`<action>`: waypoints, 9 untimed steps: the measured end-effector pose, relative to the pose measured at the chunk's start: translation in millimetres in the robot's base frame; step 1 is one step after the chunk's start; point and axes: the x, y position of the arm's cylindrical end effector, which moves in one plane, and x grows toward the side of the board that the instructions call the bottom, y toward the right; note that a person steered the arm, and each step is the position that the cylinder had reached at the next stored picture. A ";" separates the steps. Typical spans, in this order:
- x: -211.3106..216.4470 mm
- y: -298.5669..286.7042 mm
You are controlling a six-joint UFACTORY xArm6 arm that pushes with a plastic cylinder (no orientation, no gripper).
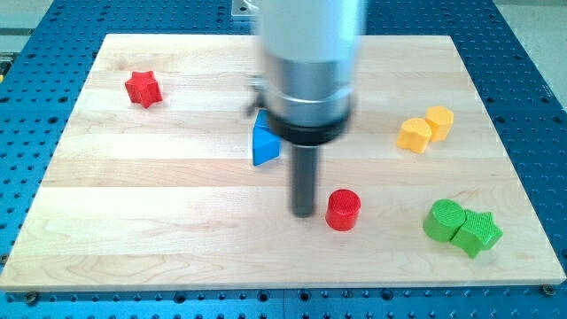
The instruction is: Slide the red star into the red circle
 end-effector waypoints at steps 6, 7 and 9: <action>-128.3 -333.8; -172.6 -359.7; -202.9 -271.9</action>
